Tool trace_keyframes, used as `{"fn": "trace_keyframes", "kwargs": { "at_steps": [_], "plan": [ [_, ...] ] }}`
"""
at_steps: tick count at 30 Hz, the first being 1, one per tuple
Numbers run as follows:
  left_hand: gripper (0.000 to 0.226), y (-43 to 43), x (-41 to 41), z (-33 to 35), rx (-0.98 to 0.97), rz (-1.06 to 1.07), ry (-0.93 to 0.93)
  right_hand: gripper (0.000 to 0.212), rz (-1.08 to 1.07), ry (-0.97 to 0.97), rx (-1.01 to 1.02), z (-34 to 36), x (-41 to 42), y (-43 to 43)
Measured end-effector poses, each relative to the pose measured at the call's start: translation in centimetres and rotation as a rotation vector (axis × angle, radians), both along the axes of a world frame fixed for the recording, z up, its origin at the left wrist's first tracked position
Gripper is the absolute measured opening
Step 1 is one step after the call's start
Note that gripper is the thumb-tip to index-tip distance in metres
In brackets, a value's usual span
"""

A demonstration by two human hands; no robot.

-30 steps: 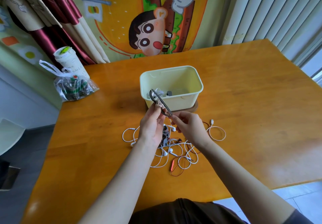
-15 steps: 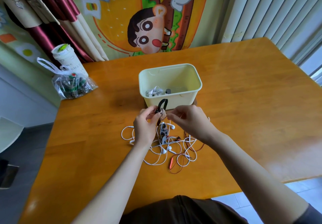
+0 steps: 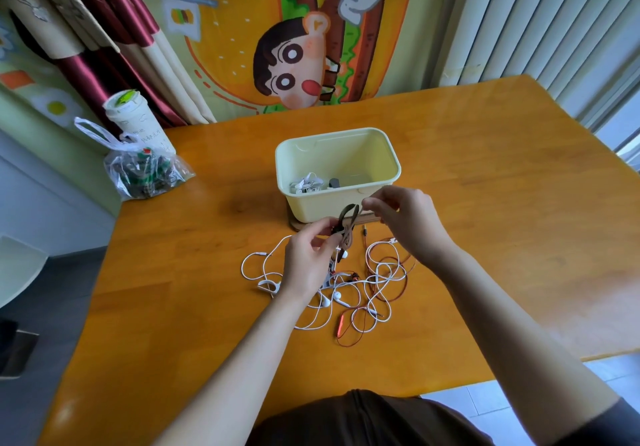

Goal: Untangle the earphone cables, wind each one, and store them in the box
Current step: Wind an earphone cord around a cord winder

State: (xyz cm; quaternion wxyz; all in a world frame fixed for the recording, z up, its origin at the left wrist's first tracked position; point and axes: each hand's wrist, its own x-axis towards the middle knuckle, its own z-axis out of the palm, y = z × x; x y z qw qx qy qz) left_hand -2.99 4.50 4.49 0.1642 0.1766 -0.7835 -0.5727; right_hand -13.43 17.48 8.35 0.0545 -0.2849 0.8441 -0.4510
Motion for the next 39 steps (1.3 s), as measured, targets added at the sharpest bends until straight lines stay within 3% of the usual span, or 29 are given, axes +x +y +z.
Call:
{"fn": "trace_keyframes", "kwargs": {
  "at_steps": [13,19,24,28,33,39],
  "plan": [
    [0.037,-0.7,0.2,1.1,0.024,-0.227,-0.052,0.013,-0.018,-0.032,-0.038,-0.5,-0.2,0.5],
    [0.025,-0.2,0.0,1.8,0.278,-0.245,-0.006,0.019,-0.026,-0.08,-0.012,-1.3,-0.5,0.3],
    [0.034,0.1,-0.8,1.8,0.679,-0.161,0.027,0.028,-0.008,-0.328,-0.158,-2.2,1.2,-0.3],
    [0.021,0.1,-1.4,1.6,0.889,-0.06,0.072,0.031,-0.043,-0.472,-0.239,-3.1,3.0,-0.8],
    [0.022,-0.2,-1.9,0.4,0.94,0.112,0.04,0.026,0.011,-0.475,-0.146,-4.2,4.8,-1.3],
    [0.021,0.0,-2.4,-0.6,0.875,0.302,-0.006,0.018,-0.012,-0.331,-0.032,-4.5,5.1,-1.6]
  ]
}}
